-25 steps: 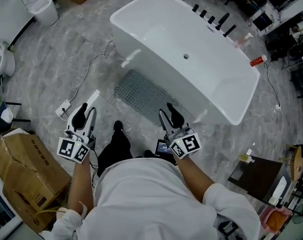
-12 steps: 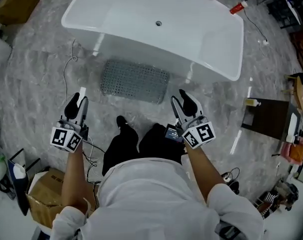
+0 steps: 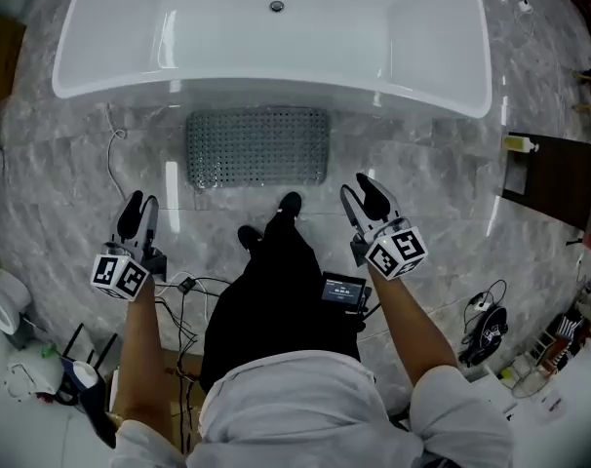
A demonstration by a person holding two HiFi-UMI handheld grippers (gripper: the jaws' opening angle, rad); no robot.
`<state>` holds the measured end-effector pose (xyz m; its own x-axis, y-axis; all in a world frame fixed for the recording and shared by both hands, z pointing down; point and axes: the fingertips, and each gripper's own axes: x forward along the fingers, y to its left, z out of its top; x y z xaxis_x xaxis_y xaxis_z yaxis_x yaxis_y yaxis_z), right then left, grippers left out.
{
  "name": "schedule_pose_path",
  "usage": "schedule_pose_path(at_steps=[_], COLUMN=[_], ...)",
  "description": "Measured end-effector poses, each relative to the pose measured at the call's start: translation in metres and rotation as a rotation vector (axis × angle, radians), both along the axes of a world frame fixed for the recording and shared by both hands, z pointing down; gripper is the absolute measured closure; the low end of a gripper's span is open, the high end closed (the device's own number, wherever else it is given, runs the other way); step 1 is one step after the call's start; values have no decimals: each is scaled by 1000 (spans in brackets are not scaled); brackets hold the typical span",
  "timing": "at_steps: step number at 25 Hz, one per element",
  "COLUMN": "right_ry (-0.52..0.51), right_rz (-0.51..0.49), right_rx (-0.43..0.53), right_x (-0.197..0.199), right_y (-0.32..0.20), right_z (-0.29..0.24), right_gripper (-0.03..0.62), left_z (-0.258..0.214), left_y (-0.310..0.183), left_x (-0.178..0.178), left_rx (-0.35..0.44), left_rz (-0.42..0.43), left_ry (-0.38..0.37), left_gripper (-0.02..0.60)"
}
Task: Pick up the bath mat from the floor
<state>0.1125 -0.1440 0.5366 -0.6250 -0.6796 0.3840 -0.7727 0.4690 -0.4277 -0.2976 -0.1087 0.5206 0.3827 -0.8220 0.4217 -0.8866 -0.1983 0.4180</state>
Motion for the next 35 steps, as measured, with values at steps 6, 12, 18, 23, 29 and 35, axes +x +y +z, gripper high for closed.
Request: schedule_pose_path(at_steps=[6, 12, 18, 23, 29, 35], right_ry=[-39, 72, 152, 203, 234, 275], right_rz=[109, 118, 95, 124, 93, 110], right_rx=[-263, -383, -515, -555, -557, -579], right_x=[24, 32, 37, 52, 54, 76], right_y=[-22, -33, -26, -28, -27, -21], right_z=[143, 270, 401, 473, 546, 622], right_gripper=[408, 407, 395, 393, 393, 377], left_z=[129, 269, 404, 489, 564, 638], left_y=[-22, -17, -26, -15, 8, 16], left_x=[-12, -38, -69, -74, -84, -95], left_rx=[-222, -410, -519, -616, -706, -727], left_rz=[-36, 13, 49, 48, 89, 106], left_ry=[144, 82, 79, 95, 44, 6], left_gripper=[416, 410, 396, 370, 360, 352])
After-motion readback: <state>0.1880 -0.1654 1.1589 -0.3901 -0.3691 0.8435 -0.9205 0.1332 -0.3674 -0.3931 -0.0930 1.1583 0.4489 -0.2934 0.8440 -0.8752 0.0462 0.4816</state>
